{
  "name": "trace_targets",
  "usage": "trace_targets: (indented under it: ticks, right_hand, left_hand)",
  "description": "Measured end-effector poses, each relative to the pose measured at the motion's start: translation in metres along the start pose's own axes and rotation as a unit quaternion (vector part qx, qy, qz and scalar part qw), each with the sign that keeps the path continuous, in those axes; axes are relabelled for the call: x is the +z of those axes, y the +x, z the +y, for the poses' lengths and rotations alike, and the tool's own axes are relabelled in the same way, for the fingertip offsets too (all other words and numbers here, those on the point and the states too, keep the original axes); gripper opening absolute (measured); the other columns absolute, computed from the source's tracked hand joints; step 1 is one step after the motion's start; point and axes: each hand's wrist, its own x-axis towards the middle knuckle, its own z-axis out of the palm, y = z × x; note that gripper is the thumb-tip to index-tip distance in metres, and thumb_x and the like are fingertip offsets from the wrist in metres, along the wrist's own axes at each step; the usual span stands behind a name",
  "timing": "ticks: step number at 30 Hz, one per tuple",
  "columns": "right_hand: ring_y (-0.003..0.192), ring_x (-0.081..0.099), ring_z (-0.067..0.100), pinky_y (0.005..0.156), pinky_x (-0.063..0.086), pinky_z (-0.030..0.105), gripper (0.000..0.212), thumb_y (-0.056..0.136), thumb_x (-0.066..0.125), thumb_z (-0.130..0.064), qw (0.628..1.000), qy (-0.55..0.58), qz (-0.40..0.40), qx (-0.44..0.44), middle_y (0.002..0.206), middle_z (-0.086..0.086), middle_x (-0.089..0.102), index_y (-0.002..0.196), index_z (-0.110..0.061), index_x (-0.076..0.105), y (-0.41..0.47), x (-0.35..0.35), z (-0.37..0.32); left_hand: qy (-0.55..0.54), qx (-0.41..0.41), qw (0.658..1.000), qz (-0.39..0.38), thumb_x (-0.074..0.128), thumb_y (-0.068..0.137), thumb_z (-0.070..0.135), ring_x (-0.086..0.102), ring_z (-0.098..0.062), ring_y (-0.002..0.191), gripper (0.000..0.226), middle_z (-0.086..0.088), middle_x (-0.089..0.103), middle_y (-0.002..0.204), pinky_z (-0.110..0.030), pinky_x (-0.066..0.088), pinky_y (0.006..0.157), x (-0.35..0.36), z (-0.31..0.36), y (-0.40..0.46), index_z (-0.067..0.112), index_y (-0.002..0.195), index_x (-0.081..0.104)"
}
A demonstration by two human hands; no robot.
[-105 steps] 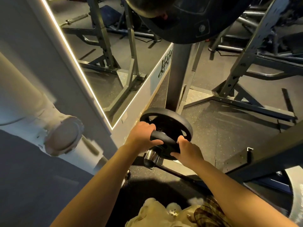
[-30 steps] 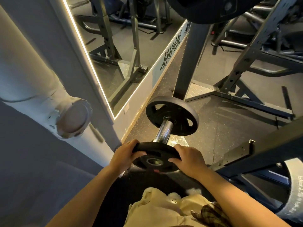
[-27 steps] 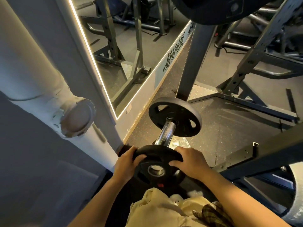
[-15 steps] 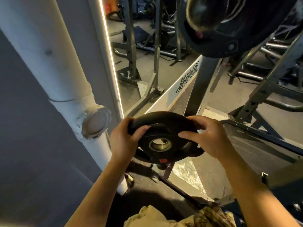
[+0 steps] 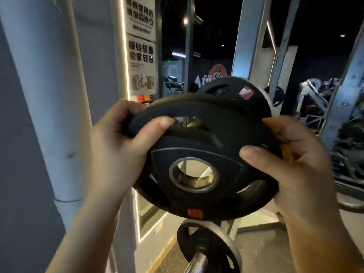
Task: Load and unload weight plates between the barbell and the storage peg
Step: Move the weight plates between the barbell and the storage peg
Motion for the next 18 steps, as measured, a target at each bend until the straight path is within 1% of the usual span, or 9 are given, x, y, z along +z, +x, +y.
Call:
trace_targets:
  ticks: [3, 5, 7, 8, 11, 12, 14, 16, 18]
  right_hand:
    - [0.087, 0.068, 0.007, 0.066, 0.056, 0.024, 0.023, 0.061, 0.075, -0.037, 0.999, 0.009, 0.021, -0.025, 0.087, -0.016, 0.07, 0.081, -0.043, 0.068, 0.017, -0.004, -0.009]
    - [0.085, 0.068, 0.007, 0.067, 0.055, 0.021, 0.021, 0.064, 0.077, -0.031, 0.999, 0.026, 0.029, -0.024, 0.086, -0.015, 0.07, 0.08, -0.041, 0.068, 0.03, -0.006, -0.01]
    - [0.083, 0.068, 0.007, 0.066, 0.054, 0.02, 0.016, 0.068, 0.072, -0.028, 0.998, 0.043, 0.034, -0.016, 0.084, -0.014, 0.07, 0.078, -0.04, 0.068, 0.041, -0.008, -0.004]
    - [0.081, 0.068, 0.007, 0.065, 0.054, 0.02, 0.015, 0.069, 0.071, -0.027, 0.998, 0.048, 0.033, -0.009, 0.082, -0.014, 0.07, 0.078, -0.039, 0.068, 0.044, -0.009, 0.0]
    - [0.08, 0.068, 0.008, 0.064, 0.054, 0.023, 0.017, 0.066, 0.075, -0.029, 0.999, 0.037, 0.029, 0.008, 0.083, -0.014, 0.069, 0.079, -0.037, 0.066, 0.047, -0.008, 0.019]
    - [0.081, 0.069, 0.009, 0.065, 0.055, 0.024, 0.019, 0.065, 0.077, -0.031, 0.999, 0.037, 0.023, 0.011, 0.085, -0.013, 0.07, 0.08, -0.038, 0.066, 0.046, -0.007, 0.024]
    - [0.084, 0.069, 0.01, 0.067, 0.055, 0.022, 0.02, 0.067, 0.073, -0.037, 0.999, 0.036, 0.017, -0.005, 0.089, -0.01, 0.071, 0.086, -0.036, 0.066, 0.049, -0.003, 0.031]
    - [0.082, 0.069, 0.01, 0.065, 0.054, 0.019, 0.023, 0.068, 0.07, -0.039, 0.999, 0.011, 0.026, -0.015, 0.088, -0.009, 0.071, 0.089, -0.03, 0.065, 0.054, -0.001, 0.033]
    - [0.08, 0.069, 0.009, 0.063, 0.054, 0.019, 0.024, 0.068, 0.07, -0.041, 0.999, -0.013, 0.034, -0.016, 0.086, -0.009, 0.07, 0.087, -0.028, 0.064, 0.058, -0.001, 0.032]
  left_hand:
    - [0.002, 0.005, 1.0, 0.015, 0.064, 0.075, 0.05, 0.056, 0.004, 0.061, 0.021, 0.021, 0.06, 0.065, -0.012, 0.042, 0.057, 0.01, 0.005, 0.025, 0.03, 0.075, 0.056]
    - [0.017, 0.01, 1.0, 0.013, 0.063, 0.075, 0.054, 0.053, 0.003, 0.06, 0.027, 0.019, 0.057, 0.062, -0.016, 0.041, 0.057, 0.016, 0.005, 0.042, 0.028, 0.073, 0.056]
    - [0.022, 0.001, 1.0, -0.004, 0.064, 0.074, 0.057, 0.056, 0.0, 0.061, 0.031, 0.016, 0.058, 0.062, -0.02, 0.045, 0.059, 0.023, 0.001, 0.055, 0.027, 0.072, 0.057]
    - [0.026, -0.007, 1.0, -0.013, 0.063, 0.073, 0.059, 0.057, 0.0, 0.062, 0.033, 0.015, 0.06, 0.063, -0.019, 0.046, 0.059, 0.025, -0.002, 0.059, 0.026, 0.072, 0.058]
    - [0.049, -0.04, 0.997, -0.038, 0.06, 0.068, 0.064, 0.058, 0.0, 0.06, 0.048, 0.007, 0.063, 0.067, -0.013, 0.045, 0.056, 0.028, -0.017, 0.06, 0.017, 0.075, 0.06]
    - [0.051, -0.048, 0.997, -0.045, 0.06, 0.068, 0.063, 0.059, -0.001, 0.06, 0.048, 0.006, 0.063, 0.068, -0.012, 0.045, 0.055, 0.028, -0.022, 0.059, 0.016, 0.076, 0.061]
    - [0.041, -0.04, 0.997, -0.057, 0.06, 0.071, 0.059, 0.06, -0.001, 0.061, 0.04, 0.009, 0.063, 0.067, -0.012, 0.045, 0.057, 0.029, -0.032, 0.061, 0.019, 0.077, 0.06]
    - [0.017, -0.045, 0.997, -0.06, 0.06, 0.072, 0.054, 0.058, -0.002, 0.061, 0.038, 0.01, 0.061, 0.065, -0.013, 0.045, 0.057, 0.032, -0.039, 0.063, 0.017, 0.077, 0.059]
    - [-0.001, -0.061, 0.996, -0.065, 0.058, 0.074, 0.052, 0.057, 0.0, 0.06, 0.036, 0.013, 0.06, 0.064, -0.011, 0.043, 0.056, 0.037, -0.043, 0.064, 0.017, 0.078, 0.058]
